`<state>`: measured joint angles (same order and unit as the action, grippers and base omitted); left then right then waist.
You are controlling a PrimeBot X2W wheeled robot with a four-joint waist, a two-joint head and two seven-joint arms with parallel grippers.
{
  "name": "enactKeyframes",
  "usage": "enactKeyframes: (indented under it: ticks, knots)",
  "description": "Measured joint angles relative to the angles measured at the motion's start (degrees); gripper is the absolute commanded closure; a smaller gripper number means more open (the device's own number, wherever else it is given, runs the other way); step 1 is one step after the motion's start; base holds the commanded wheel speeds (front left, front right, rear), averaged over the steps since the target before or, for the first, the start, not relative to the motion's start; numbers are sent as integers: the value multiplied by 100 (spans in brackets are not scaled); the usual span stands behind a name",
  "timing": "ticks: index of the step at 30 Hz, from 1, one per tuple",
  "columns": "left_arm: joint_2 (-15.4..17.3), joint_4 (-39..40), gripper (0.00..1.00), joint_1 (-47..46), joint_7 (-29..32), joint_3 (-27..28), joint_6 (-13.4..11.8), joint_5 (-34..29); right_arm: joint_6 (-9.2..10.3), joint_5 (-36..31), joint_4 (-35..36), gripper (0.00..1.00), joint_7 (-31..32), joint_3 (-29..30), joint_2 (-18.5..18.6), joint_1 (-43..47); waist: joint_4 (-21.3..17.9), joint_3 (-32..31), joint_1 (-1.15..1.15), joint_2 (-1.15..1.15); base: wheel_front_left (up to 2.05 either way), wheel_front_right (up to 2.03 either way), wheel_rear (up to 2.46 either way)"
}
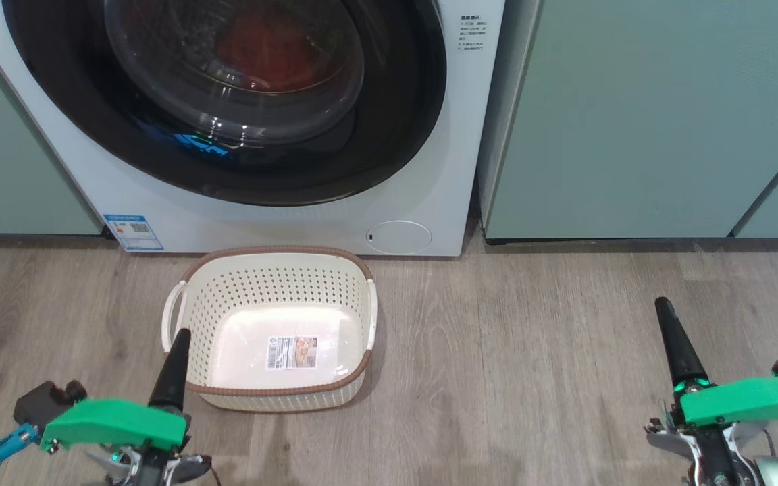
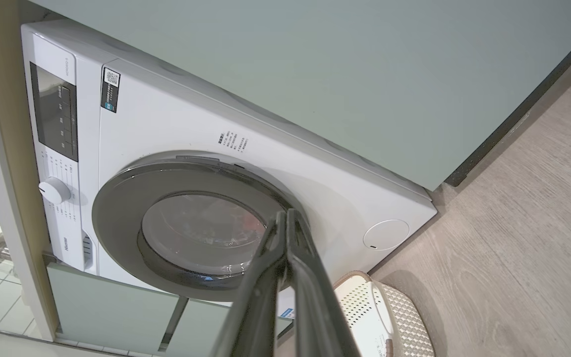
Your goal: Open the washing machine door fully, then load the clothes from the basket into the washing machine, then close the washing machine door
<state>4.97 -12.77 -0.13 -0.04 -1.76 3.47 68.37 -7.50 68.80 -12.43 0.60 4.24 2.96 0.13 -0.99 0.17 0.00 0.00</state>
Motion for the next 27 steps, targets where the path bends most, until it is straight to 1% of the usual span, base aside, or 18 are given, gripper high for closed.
enactKeyframes:
  ticks: [27]
  knots:
    - [-101, -189, 100, -199, 357, 347, 245, 1626, 1, 1617, -214, 100, 293, 119, 5, -208, 67, -2, 0, 0, 0, 0, 0]
